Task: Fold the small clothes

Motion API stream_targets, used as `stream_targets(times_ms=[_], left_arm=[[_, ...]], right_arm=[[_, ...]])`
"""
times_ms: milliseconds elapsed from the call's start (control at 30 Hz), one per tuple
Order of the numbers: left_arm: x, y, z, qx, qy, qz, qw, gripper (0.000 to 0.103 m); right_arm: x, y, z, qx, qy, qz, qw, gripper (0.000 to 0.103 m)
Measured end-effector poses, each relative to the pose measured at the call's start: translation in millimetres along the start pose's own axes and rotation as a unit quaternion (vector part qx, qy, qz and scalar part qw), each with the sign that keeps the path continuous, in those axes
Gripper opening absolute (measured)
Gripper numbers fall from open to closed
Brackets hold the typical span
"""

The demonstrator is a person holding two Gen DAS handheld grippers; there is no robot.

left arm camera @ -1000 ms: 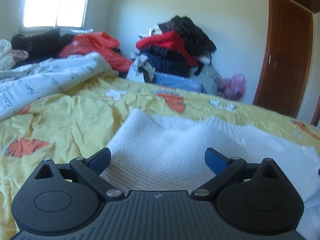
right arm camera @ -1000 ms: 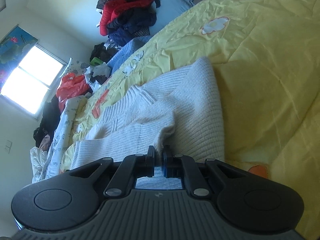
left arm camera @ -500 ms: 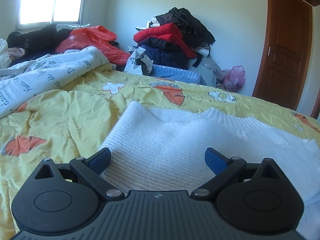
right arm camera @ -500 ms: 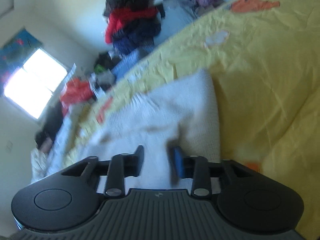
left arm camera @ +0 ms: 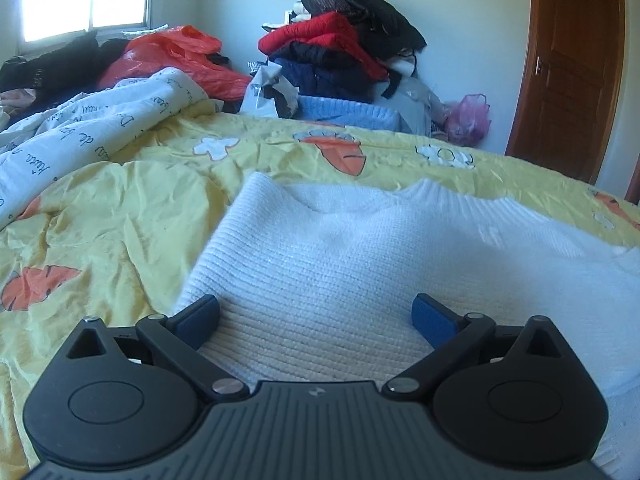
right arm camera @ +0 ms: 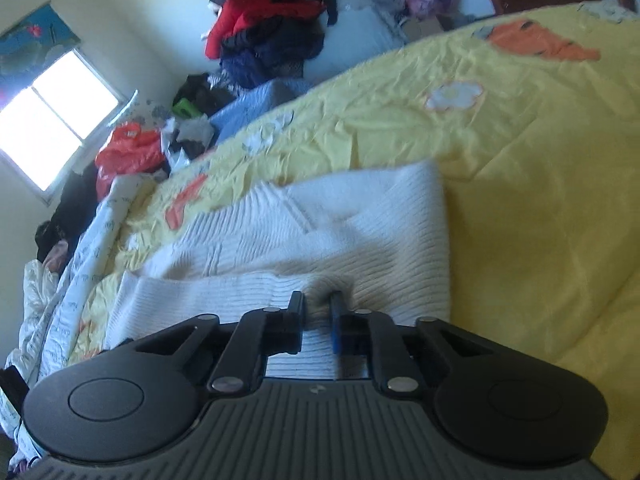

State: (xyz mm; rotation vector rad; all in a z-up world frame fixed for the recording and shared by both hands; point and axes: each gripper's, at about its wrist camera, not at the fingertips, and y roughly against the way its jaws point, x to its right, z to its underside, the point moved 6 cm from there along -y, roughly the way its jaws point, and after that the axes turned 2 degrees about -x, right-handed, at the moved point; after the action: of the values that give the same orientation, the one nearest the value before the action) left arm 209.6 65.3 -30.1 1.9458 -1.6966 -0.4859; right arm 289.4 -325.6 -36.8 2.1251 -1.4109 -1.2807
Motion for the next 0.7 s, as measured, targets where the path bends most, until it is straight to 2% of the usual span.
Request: stream_targets(times_ms=[67,167,200,233,333,433,500,567,633,667,700], left_arm=[[0.3,-0.8,0.2,-0.002,0.000,0.001,1.0000,0.103],[-0.7,0.3,0.5,-0.001,0.004,0.003,1.0000,0.103],[-0.6,0.3,0.1,-0.001,0.004,0.003,1.0000,0.103],[-0.7,0.8,0.4,-0.001,0.003,0.003,1.0000,0.103],[-1.4,1.1,0.0,0.002,0.004,0.003,1.0000,0.103],[0.3,0.6,-0.3,0.000,-0.001,-0.002,1.0000,0.103],[3.1,-1.5,-1.3,-0.006,-0.010,-0.008,0.9999,0.103],[7.0,-4.1,-1.8,-0.012,-0.022,-0.016,0.9995,0.103],[8.0,-5.5,-2.0,-0.014,-0.027,-0.020,0.9993,0.103],[7.9,-5.6,-1.9,-0.015,-0.027,-0.020,0.9993,0.103],[7.5,-5.5,-1.7,-0.015,-0.026,-0.019,0.9994,0.103]], right_arm=[[8.8,-3.5,6.8,-0.007,0.003,0.012,1.000,0.011],[10.3,-6.8,10.3,-0.001,-0.007,0.006,1.000,0.011],[9.1,-5.9,9.7,0.001,-0.008,0.005,1.000,0.014],[6.9,-3.5,8.5,0.006,-0.010,0.008,1.000,0.024],[-7.5,14.8,0.3,0.051,-0.001,0.018,0.999,0.024],[-35.0,23.3,-7.7,0.088,0.043,0.027,0.995,0.026],[-53.7,13.8,-5.7,0.081,0.079,0.037,0.993,0.027],[-63.6,-6.0,5.7,0.056,0.119,0.067,0.989,0.035],[-60.3,-30.4,22.6,0.024,0.136,0.100,0.985,0.035],[-58.8,-37.9,31.7,0.027,0.154,0.115,0.981,0.035],[-62.0,-36.5,37.6,0.052,0.175,0.123,0.975,0.035]])
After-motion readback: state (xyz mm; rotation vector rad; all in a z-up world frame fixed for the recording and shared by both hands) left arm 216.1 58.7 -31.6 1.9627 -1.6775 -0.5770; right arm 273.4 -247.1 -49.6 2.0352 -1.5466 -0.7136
